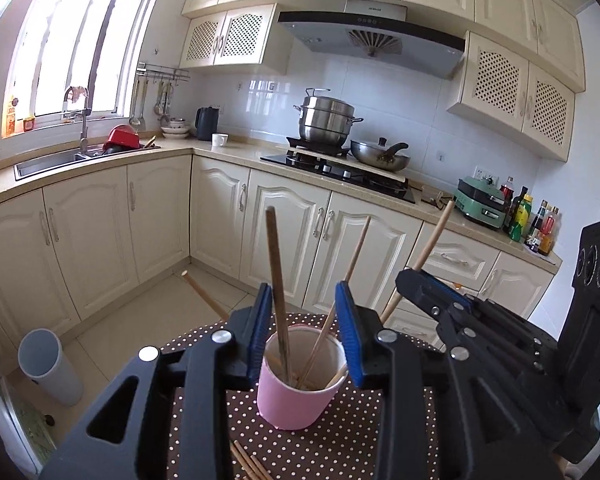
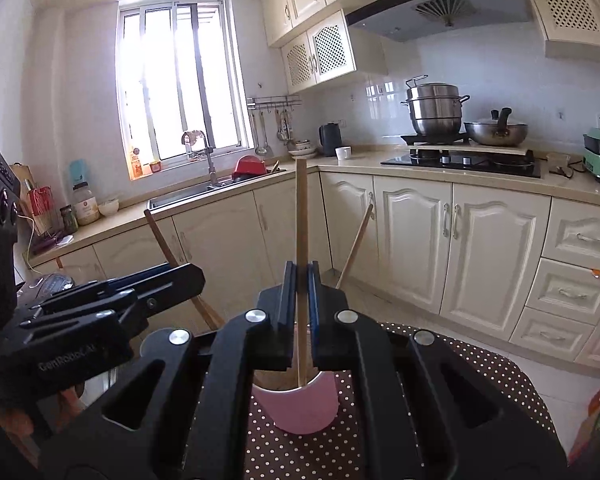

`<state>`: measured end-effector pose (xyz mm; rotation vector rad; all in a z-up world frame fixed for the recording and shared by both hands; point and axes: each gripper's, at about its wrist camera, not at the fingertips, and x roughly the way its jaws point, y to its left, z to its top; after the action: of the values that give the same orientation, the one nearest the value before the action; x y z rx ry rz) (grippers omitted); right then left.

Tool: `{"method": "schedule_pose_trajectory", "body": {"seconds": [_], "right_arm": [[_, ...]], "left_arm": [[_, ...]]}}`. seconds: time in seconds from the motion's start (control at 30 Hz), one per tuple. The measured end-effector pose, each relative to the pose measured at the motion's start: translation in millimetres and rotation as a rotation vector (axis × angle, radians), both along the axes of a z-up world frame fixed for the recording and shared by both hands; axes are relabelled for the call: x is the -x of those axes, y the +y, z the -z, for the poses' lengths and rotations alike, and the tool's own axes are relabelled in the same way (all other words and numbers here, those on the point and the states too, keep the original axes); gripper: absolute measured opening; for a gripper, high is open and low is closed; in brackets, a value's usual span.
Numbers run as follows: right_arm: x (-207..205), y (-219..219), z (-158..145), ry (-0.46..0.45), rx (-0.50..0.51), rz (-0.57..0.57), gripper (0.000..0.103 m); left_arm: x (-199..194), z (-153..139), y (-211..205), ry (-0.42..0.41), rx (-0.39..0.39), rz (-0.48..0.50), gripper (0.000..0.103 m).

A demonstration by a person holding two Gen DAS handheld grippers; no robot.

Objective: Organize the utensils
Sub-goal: 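Lower both chopsticks into the pink cup and open both grippers, then move both grippers back to the chopstick pile and close on chopsticks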

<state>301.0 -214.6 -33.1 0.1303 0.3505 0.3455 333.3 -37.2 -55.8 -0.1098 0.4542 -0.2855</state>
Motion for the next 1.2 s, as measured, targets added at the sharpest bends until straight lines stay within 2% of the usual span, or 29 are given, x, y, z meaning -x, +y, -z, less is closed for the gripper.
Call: {"method": "schedule_pose_trajectory", "body": {"seconds": [0.1,0.2,0.3,0.53,0.67,0.83,1.03,1.2], "right_arm": [[1.4,1.3,1.9,0.015,0.003,0.000,0.006],[2.1,1.5,5.7,0.040,-0.002,-0.003,0.006],[2.6,1.4,9.5,0.073,-0.012,-0.003,0.007],[12.1,-1.5,4.5,0.101,-0.006,0.008,0.007],[21.5,-5.5,-0.4,0.098,-0.008,0.021,0.007],[35.0,-11.3,-5.1,0.100,-0.018,0.030,0.007],[56.2,-14.0,-4.8,0.106,-0.022,0.019,0.007],[74.4,-10.0,11.5,0.138,-0.002,-0.013,0.007]], "left_arm": [[5.4,0.3,2.2,0.006,-0.009,-0.002,0.035],[11.3,-0.7,4.2,0.005,-0.018,-0.010,0.046],[15.9,-1.1,7.6,0.015,-0.017,-0.004,0.051],[31.4,0.5,21.6,0.044,-0.045,-0.037,0.051],[45.1,3.1,36.7,0.065,-0.036,-0.052,0.056],[61.0,9.6,51.3,0.092,-0.041,-0.076,0.057],[79.0,26.0,67.8,0.149,-0.027,-0.092,0.057],[87.8,59.0,73.1,0.253,-0.010,-0.099,0.057]]}}
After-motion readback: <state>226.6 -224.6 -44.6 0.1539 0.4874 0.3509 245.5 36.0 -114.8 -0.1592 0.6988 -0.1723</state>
